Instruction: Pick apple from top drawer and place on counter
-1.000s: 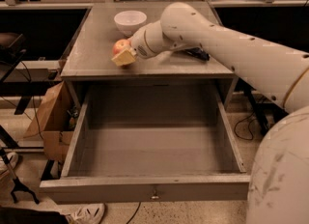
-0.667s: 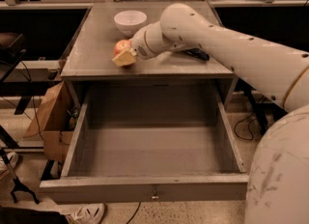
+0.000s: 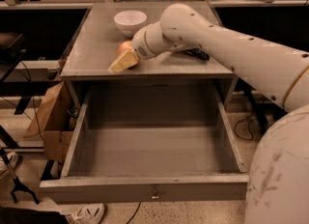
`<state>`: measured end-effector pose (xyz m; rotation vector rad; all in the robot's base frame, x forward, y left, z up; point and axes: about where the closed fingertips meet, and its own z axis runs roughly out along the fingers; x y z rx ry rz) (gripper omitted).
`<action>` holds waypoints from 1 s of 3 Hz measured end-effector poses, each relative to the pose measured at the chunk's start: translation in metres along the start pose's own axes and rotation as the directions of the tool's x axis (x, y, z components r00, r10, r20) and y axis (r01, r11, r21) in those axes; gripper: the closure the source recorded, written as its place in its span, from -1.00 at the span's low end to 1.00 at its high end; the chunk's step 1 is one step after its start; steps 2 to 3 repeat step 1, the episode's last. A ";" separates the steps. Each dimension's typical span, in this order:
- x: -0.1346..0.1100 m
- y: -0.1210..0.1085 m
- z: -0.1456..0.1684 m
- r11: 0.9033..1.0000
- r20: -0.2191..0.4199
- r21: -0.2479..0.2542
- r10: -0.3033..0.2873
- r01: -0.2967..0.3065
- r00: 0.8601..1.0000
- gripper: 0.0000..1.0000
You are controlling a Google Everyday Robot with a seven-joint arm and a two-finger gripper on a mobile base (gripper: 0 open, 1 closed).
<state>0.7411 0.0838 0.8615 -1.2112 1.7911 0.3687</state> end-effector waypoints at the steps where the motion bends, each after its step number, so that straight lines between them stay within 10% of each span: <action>1: 0.000 0.000 0.000 1.000 0.000 0.000 0.000 0.000 1.000 -1.00; 3: 0.000 0.000 0.000 1.000 0.000 0.000 0.000 0.000 1.000 -1.00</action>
Offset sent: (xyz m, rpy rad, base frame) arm 0.0000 0.0000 0.0000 0.0000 0.0000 0.0000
